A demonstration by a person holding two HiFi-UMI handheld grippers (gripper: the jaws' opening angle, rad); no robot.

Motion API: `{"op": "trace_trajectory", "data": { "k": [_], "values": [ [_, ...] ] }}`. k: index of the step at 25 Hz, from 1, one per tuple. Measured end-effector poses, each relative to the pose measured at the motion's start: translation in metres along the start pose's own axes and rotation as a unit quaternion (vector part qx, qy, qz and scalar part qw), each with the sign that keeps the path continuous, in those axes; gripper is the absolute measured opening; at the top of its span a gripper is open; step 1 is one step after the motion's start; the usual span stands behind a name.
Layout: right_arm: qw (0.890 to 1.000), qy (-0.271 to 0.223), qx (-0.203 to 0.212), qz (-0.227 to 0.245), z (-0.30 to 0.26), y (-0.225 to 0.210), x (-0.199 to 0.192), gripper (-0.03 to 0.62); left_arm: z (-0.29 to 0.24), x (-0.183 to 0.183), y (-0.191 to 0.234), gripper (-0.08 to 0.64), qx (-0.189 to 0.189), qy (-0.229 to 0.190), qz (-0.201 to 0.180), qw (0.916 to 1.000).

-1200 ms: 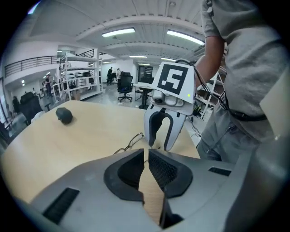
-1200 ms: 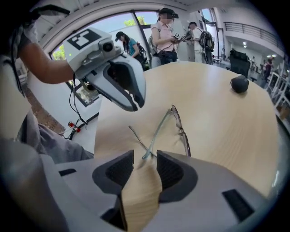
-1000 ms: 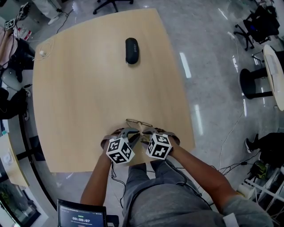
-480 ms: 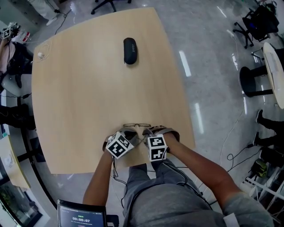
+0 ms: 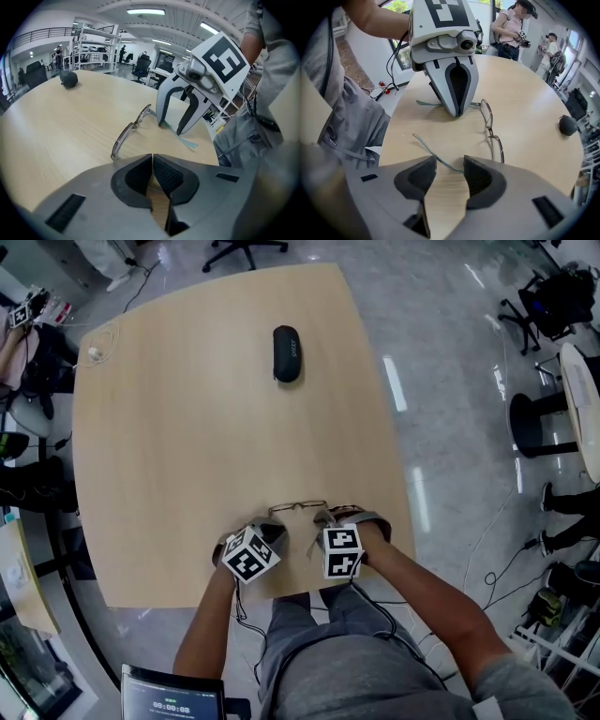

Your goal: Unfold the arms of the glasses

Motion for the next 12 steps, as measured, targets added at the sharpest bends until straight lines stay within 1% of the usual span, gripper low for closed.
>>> {"op": "trace_trajectory", "data": {
  "k": [2,4,8,12],
  "values": [
    [1.0,0.002,-0.002,-0.004,0.0013,-0.0007,-0.001,0.168,0.0021,-0.0004,0.0,0.009,0.003,0.006,-0.011,0.9999],
    [1.0,0.004,-0.003,-0.004,0.0017,-0.0039,-0.001,0.169,0.0045,-0.001,0.0034,0.009,0.007,0.004,-0.013,0.9999],
    [1.0,0.018,-0.004,0.02,0.0019,-0.0043,-0.0006,0.169,0.0053,-0.0028,0.003,0.009,0.017,-0.015,0.006,0.9997],
    [0.999,0.033,0.011,0.041,0.0022,-0.0002,-0.0001,0.169,0.004,-0.0066,-0.0005,0.008,0.021,-0.032,0.024,0.999]
  ]
}}
Point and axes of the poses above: the fingertips, and each gripper's own axes: z backward along the fingers, y to its left, x out of its top, the point moved 9 cm from there along z, backward along the fingers, and after that the axes turned 6 degrees about -y, right-handed, at the moved point
